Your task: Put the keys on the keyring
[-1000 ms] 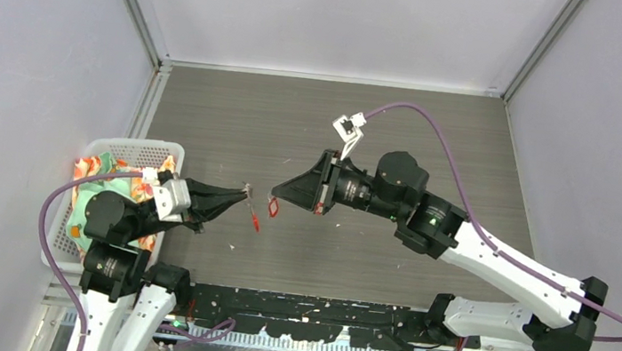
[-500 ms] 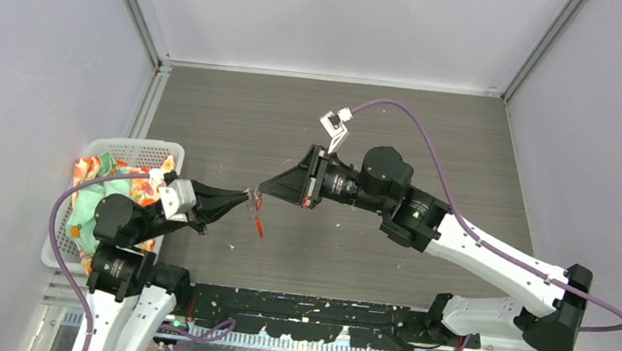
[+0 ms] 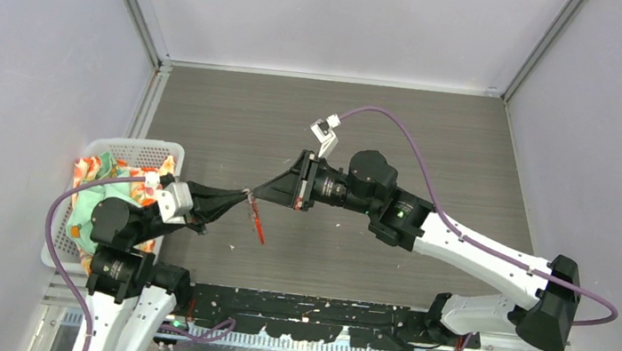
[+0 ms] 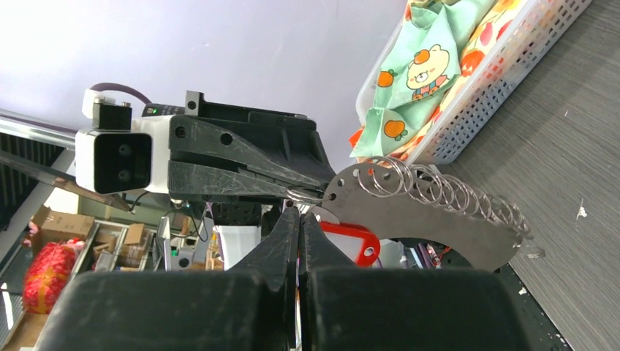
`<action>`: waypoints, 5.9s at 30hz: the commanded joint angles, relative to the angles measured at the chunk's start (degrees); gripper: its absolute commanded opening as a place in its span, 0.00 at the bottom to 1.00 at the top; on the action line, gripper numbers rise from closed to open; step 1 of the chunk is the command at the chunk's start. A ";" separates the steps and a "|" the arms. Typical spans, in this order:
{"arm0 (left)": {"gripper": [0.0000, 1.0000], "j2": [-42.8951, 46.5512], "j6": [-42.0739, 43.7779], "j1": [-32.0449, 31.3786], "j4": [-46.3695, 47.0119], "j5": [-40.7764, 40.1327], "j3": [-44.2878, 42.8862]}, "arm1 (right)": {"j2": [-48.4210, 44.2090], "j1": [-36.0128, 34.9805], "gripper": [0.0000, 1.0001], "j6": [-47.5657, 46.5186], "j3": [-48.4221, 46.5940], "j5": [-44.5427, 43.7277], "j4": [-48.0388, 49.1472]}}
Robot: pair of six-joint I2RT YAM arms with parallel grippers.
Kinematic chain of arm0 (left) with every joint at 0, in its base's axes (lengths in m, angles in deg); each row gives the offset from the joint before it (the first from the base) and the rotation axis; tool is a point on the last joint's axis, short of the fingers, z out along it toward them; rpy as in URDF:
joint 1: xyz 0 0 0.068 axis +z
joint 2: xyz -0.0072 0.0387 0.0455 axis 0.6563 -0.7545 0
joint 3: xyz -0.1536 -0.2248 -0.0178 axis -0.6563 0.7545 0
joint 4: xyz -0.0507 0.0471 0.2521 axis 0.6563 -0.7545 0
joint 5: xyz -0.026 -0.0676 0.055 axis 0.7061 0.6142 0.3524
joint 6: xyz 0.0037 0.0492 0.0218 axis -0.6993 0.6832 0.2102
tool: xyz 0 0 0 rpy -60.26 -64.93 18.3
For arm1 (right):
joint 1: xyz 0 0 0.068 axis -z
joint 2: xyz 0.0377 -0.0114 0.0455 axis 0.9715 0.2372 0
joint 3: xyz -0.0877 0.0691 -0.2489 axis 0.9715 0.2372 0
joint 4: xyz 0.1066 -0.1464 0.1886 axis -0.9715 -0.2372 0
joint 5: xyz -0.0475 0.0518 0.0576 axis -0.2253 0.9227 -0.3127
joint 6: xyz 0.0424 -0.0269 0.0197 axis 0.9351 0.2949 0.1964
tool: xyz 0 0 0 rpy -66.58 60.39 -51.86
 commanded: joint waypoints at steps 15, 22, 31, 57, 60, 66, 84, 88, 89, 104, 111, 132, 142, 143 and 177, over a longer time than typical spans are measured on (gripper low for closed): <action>0.00 -0.45 0.11 -0.02 4.51 1.59 -1.49 | -1.08 1.54 0.01 2.91 2.32 0.08 6.62; 0.00 -0.31 1.26 -0.02 4.05 2.61 -1.44 | -0.72 1.66 0.01 3.80 3.02 0.12 8.58; 0.00 -0.23 1.88 -0.02 3.51 3.63 -1.56 | -0.62 1.65 0.01 4.41 3.52 0.30 10.40; 0.00 -1.56 0.34 -0.02 4.68 0.42 -2.27 | -3.60 2.07 0.01 5.07 6.95 -0.37 10.14; 0.00 -1.46 0.88 -0.02 4.56 0.41 -1.87 | -3.42 2.05 0.01 5.11 6.78 0.42 11.09; 0.00 -1.13 1.62 -0.02 4.38 1.14 -1.48 | -1.79 2.11 0.01 6.80 6.77 2.28 15.65; 0.00 -0.23 2.54 -0.06 3.28 1.92 -1.64 | 0.12 2.13 0.01 8.97 7.14 2.66 18.31; 0.00 -0.23 2.38 -0.02 3.15 1.79 -1.79 | 0.52 2.13 0.01 9.33 7.19 2.78 18.22; 0.00 -0.28 2.29 -0.02 3.21 1.68 -1.83 | 0.60 2.17 0.01 9.42 7.21 2.77 18.22; 0.00 0.20 1.35 -0.02 4.00 2.26 -1.72 | 0.12 2.63 0.01 10.16 8.08 1.97 18.04; 0.00 0.16 1.52 -0.02 3.81 2.47 -1.83 | 0.52 2.93 0.01 10.75 8.15 2.19 18.65; 0.00 0.76 5.90 -0.02 0.21 8.36 -1.92 | 0.79 3.15 0.01 10.87 7.58 2.24 19.45; 0.00 1.03 7.20 -0.02 -1.20 9.39 -2.09 | 0.62 3.10 0.01 10.42 7.35 2.19 19.34; 0.00 1.08 7.28 -0.02 -1.25 9.50 -2.10 | 0.62 3.12 0.01 10.27 7.30 2.23 19.17; 0.00 -1.25 7.90 -0.03 -3.89 6.00 -2.98 | 2.02 -1.88 0.01 -2.29 -3.03 0.94 2.31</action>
